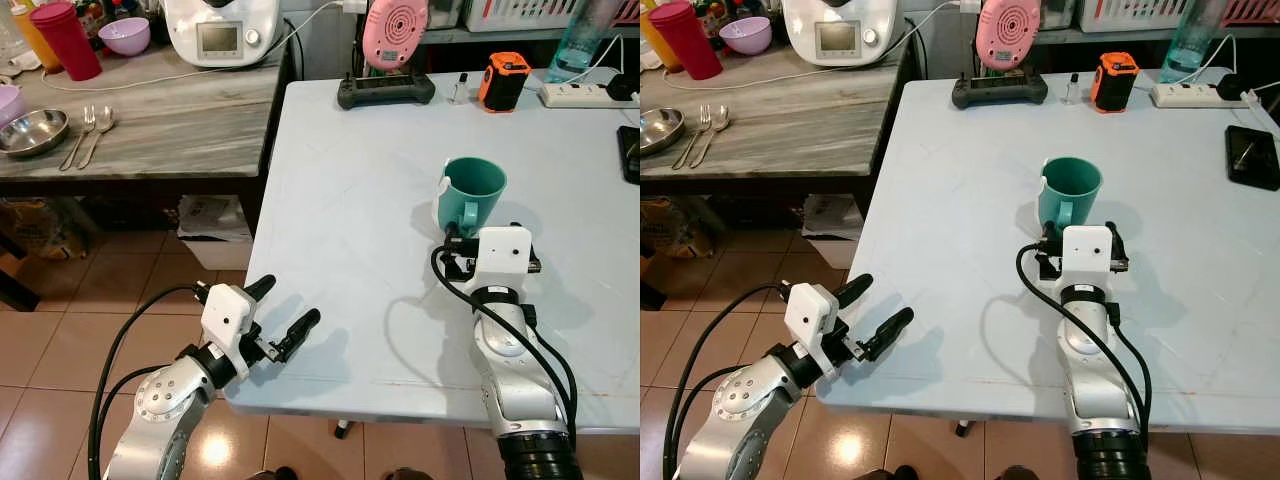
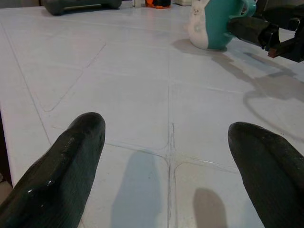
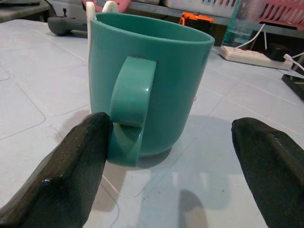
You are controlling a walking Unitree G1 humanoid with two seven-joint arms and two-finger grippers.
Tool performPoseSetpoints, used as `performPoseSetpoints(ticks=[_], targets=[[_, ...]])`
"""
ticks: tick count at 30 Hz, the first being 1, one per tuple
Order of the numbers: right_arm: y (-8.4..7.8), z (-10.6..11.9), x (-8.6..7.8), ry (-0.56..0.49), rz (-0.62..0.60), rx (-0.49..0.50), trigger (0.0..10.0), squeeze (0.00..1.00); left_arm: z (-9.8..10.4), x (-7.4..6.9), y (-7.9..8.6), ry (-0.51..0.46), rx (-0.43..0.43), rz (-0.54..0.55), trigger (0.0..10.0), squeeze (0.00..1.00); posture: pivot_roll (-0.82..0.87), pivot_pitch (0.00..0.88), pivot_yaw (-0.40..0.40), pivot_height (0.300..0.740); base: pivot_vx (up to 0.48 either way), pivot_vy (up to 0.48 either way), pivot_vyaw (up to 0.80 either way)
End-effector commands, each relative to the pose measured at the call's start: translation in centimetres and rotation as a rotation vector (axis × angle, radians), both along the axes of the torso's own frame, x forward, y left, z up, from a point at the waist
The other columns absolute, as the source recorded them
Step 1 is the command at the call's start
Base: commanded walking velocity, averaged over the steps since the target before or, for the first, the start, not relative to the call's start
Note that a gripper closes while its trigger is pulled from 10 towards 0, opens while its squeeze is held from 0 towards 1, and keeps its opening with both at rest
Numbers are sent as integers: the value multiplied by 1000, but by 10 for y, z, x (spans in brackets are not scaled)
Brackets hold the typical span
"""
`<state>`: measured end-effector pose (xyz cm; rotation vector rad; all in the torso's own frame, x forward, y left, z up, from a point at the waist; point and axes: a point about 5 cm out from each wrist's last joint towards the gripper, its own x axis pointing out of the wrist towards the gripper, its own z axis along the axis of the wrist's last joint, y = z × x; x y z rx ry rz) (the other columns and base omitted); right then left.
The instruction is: Setting the table
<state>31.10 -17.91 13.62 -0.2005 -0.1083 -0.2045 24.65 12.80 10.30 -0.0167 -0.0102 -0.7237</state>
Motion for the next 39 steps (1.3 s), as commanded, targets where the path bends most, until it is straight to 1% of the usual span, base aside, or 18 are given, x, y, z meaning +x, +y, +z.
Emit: performPoseSetpoints(ticks=[1,7,8,9,12,13,14,15,16,18,19,20,21,22,23,39], targets=[[3,5,4,-21,8,-7,10000,0,3,0,1,-4,4,-6,10000,0,-210,151,96,740,0,0,0],[8,9,11,-36,34,-15,10000,0,4,1,1,-8,2,7,10000,0,-205,151,94,740,0,0,0],[8,10,12,-37,37,-15,10000,0,5,1,1,-9,-3,7,10000,0,-201,151,92,740,0,0,0],[9,11,14,-41,45,-18,10000,0,5,0,-1,-2,-33,-9,10000,0,-199,151,90,740,0,0,0],[9,12,16,-42,47,-18,9961,0,6,-1,-1,0,-44,-14,10000,0,-195,152,86,740,0,0,0],[9,13,17,-42,52,-19,9216,0,7,-2,-2,6,-65,-25,10000,0,-195,152,86,740,0,0,0],[10,13,17,-42,55,-20,6392,0,8,-3,-3,9,-74,-32,10000,0,-195,152,86,740,0,0,0],[10,13,17,-42,57,-21,4588,0,9,-3,-3,8,-77,-38,10000,0,-195,152,86,740,0,0,0],[10,12,18,-43,60,-22,4235,0,10,-4,-3,4,-78,-44,10000,0,-194,154,83,740,0,0,0],[10,12,18,-44,61,-22,4235,0,11,-4,-3,3,-78,-45,10000,0,-194,154,83,740,0,0,0],[10,12,18,-43,60,-22,2667,0,11,-4,-3,2,-80,-48,10000,0,-194,154,83,740,0,0,0],[9,12,18,-43,59,-22,1490,0,11,-4,-4,1,-82,-50,10000,0,-194,154,83,740,0,0,0],[9,12,18,-44,58,-21,1333,0,12,-4,-4,0,-84,-52,10000,0,-194,154,83,740,0,0,0],[9,12,18,-44,58,-21,941,0,12,-4,-4,0,-85,-53,10000,0,-194,154,83,740,0,0,0],[8,13,19,-47,55,-21,0,0,13,-4,-4,1,-87,-56,10000,0,-202,154,84,740,0,0,0],[6,11,18,-45,49,-21,0,0,16,-3,-9,3,-102,-76,10000,0,-208,155,83,740,0,0,0]])
